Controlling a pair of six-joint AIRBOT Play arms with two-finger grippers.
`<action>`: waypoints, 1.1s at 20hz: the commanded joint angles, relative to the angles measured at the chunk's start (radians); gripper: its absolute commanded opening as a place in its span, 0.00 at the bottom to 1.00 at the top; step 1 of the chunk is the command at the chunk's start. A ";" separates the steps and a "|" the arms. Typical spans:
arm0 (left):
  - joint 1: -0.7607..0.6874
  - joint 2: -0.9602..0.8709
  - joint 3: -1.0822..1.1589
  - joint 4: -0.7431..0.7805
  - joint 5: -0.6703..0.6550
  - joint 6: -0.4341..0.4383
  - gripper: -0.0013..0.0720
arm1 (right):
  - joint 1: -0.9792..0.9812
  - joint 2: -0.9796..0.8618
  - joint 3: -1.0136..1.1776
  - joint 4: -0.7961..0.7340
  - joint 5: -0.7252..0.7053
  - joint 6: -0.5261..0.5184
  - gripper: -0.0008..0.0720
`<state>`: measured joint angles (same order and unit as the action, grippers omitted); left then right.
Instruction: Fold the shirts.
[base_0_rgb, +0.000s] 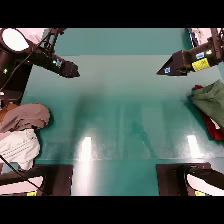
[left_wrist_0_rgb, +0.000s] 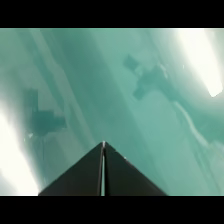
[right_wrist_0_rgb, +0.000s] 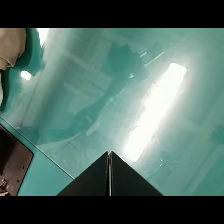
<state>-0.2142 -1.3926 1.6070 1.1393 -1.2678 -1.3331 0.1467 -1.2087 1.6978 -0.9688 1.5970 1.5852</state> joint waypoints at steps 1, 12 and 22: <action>0.000 0.001 0.000 -0.014 0.037 0.005 0.05 | 0.001 0.000 0.001 0.000 0.031 0.000 0.04; 0.004 0.425 -0.320 0.485 -0.221 -0.140 0.05 | 0.001 0.000 0.001 -0.001 0.037 -0.051 0.04; 0.160 0.497 -0.816 0.846 0.087 -0.343 0.81 | 0.001 0.000 0.001 0.000 0.026 -0.061 0.04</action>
<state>-0.1177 -0.9028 0.9184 1.9404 -1.3243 -1.6489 0.1467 -1.2087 1.6978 -0.9699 1.6253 1.5272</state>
